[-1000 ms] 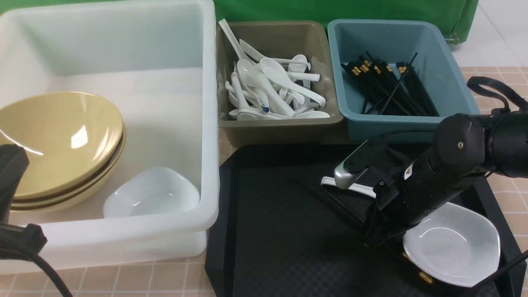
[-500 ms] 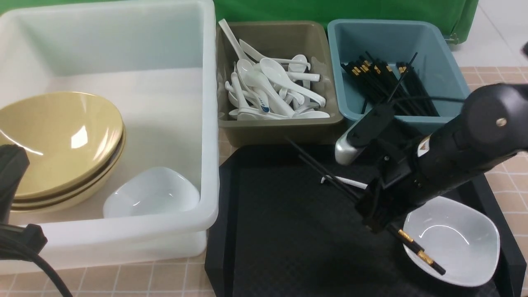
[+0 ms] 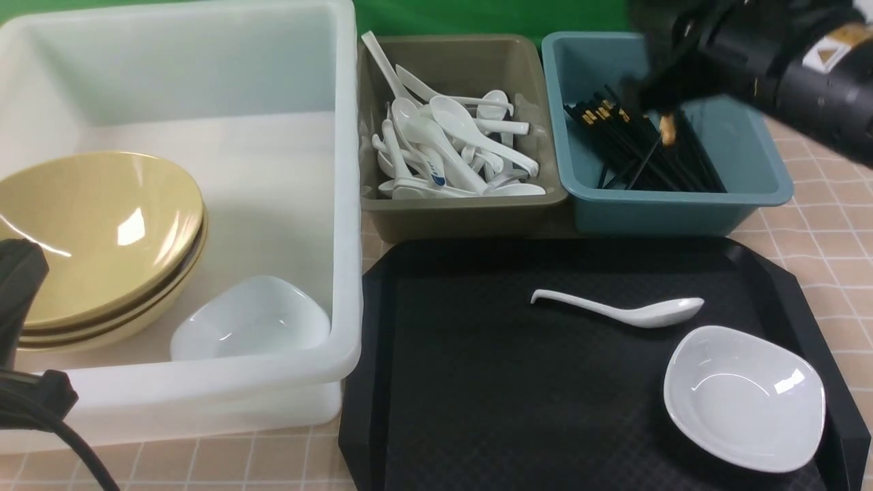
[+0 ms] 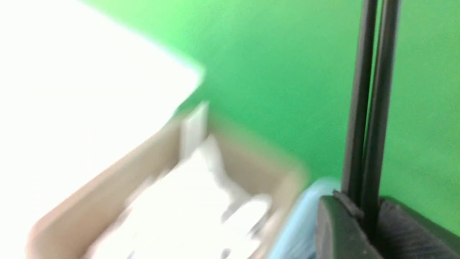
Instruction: On brown table put chopsticks spoon bowls plates into blue grey white boxes.
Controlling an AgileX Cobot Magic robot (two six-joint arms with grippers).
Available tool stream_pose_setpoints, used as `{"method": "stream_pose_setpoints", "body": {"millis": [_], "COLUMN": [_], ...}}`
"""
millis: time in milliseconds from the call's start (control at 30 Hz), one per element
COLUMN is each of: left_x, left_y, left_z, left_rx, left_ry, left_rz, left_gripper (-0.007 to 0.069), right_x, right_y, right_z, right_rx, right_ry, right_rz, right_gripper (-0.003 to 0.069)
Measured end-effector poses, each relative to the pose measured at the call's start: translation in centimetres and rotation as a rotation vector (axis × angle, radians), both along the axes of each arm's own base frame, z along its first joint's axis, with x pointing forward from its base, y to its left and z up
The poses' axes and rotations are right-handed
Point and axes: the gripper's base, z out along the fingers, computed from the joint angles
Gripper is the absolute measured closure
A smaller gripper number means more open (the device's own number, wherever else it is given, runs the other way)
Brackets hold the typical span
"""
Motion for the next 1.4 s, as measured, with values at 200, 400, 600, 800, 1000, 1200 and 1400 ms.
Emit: {"method": "stream_pose_setpoints", "body": {"millis": [200, 400, 600, 800, 1000, 1200, 1400], "left_x": [0.0, 0.1, 0.1, 0.1, 0.1, 0.1, 0.1], "left_y": [0.0, 0.0, 0.1, 0.0, 0.0, 0.0, 0.0], "left_z": [-0.1, -0.6, -0.5, -0.4, -0.4, -0.4, -0.4], "left_rx": [0.0, 0.001, -0.017, -0.048, -0.052, -0.054, -0.054], "left_ry": [0.002, 0.011, -0.009, -0.015, -0.014, -0.011, -0.012], "left_rz": [0.0, 0.003, 0.008, 0.009, 0.009, 0.008, 0.008], "left_gripper": [0.0623, 0.0623, 0.0623, 0.0623, 0.0623, 0.0623, 0.0623], "right_x": [7.8, 12.3, 10.9, 6.8, 3.8, 3.2, 3.3], "right_y": [-1.7, -3.2, -3.4, -4.4, -5.7, -6.3, -6.3], "right_z": [-3.9, -8.7, -9.3, -6.8, -11.2, -15.3, -18.6], "right_rx": [0.004, -0.044, -0.109, -0.276, -0.51, -0.594, -0.543], "right_ry": [0.007, 0.25, 0.578, 0.81, 1.165, 1.246, 1.379], "right_rz": [-0.156, -0.169, -0.05, 0.058, 0.108, 0.104, 0.063], "right_gripper": [0.0506, 0.0396, 0.022, 0.0197, 0.0195, 0.0195, 0.0237]}}
